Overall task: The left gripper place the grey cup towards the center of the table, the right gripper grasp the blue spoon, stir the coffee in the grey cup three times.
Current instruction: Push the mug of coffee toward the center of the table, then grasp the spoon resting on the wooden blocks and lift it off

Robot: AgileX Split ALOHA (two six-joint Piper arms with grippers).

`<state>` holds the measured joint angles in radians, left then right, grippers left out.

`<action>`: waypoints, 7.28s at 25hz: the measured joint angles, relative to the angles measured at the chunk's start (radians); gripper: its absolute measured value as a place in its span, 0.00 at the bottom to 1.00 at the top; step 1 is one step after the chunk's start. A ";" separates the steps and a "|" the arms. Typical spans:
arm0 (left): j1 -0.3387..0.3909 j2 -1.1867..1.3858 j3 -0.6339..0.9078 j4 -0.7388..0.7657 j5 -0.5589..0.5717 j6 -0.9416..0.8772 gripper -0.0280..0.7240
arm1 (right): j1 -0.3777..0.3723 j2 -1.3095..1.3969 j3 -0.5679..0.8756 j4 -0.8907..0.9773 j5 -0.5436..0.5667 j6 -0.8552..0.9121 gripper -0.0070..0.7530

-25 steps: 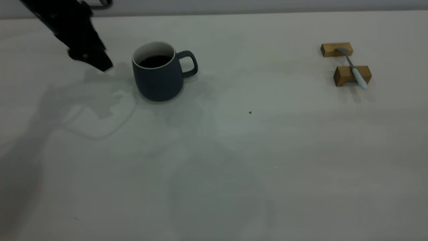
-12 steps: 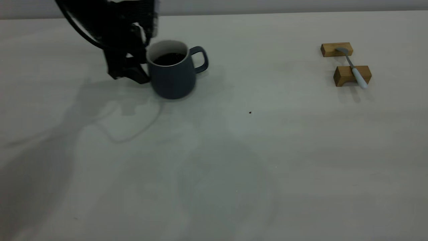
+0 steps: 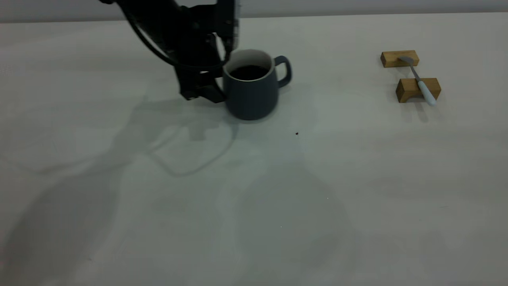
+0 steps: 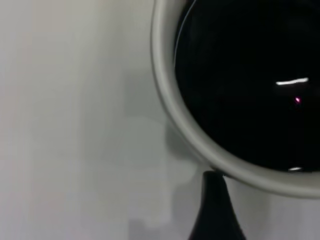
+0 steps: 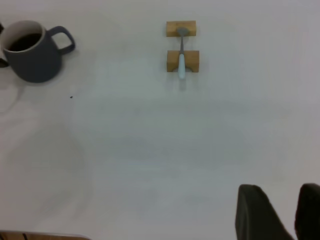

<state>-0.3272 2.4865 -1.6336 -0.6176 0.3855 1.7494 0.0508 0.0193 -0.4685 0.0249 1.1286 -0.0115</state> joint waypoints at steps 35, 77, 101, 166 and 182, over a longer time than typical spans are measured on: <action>0.019 -0.308 0.000 0.239 0.476 -0.705 0.82 | 0.000 0.000 0.000 0.000 0.000 0.000 0.32; 0.027 -1.774 1.130 0.647 0.702 -1.827 0.82 | 0.000 0.000 0.000 0.000 0.000 -0.001 0.32; 0.438 -2.504 1.129 0.649 0.774 -1.836 0.82 | 0.000 0.000 0.000 0.000 0.000 0.000 0.32; 0.438 -2.505 1.129 0.649 0.772 -1.835 0.82 | 0.000 2.290 -0.989 0.111 -0.460 -0.219 0.78; 0.438 -2.505 1.129 0.649 0.772 -1.835 0.82 | 0.000 2.423 -1.057 0.109 -0.513 -0.176 0.79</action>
<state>0.1108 -0.0189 -0.5041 0.0314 1.1577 -0.0854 0.0508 2.4427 -1.5260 0.1342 0.6154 -0.1877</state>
